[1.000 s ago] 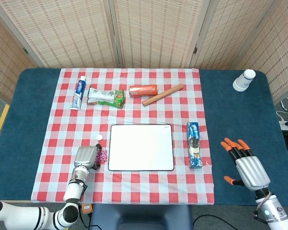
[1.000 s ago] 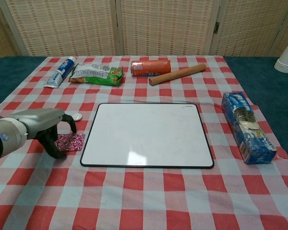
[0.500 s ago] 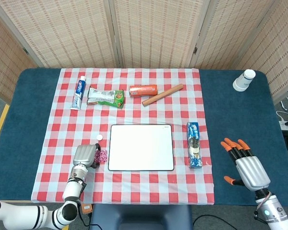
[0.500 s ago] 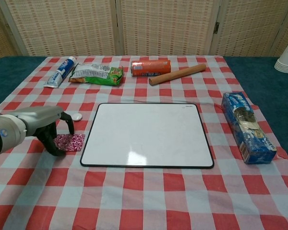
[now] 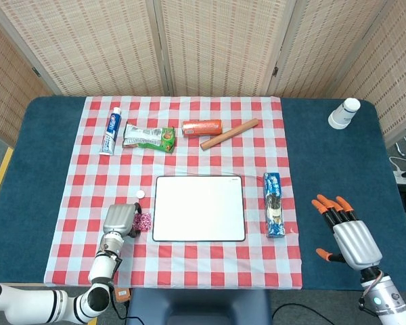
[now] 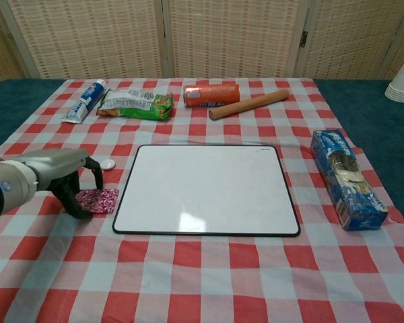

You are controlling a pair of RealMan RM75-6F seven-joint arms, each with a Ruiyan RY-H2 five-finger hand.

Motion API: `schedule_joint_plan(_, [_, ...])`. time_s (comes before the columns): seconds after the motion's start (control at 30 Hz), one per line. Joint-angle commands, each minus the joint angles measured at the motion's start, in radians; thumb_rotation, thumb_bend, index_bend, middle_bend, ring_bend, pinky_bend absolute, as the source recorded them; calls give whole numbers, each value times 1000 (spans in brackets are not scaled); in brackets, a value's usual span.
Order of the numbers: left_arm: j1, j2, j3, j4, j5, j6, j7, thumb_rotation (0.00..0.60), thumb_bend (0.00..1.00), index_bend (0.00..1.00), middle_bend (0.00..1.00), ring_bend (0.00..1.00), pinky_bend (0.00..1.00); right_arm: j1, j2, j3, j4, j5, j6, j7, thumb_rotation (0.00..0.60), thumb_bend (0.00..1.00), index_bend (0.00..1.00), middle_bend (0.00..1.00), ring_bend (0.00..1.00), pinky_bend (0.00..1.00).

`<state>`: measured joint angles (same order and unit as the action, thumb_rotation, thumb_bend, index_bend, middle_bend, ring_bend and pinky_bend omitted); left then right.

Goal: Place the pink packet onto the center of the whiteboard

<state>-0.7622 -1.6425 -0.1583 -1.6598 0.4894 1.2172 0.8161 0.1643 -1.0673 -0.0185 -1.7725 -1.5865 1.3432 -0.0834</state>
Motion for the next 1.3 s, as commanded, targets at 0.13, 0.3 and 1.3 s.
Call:
schedule_joint_plan(0.13, [1, 3, 0, -6, 3, 1, -3, 600, 243, 396, 1000, 1000, 1000, 0, 0, 0, 0, 0, 0, 0, 600, 46, 0, 4, 0, 12])
schedule_joint_plan(0.3, [-5, 15, -10, -31, 16, 12, 1, 600, 243, 395, 1000, 1000, 1000, 0, 0, 0, 0, -1, 1, 0, 600, 46, 0, 4, 0, 12])
schedule_joint_plan(1.3, [-303, -270, -212, 174, -101, -2, 223, 600, 243, 395, 1000, 1000, 1000, 6, 34, 1, 20, -6, -1, 110, 600, 46, 0, 4, 0, 12])
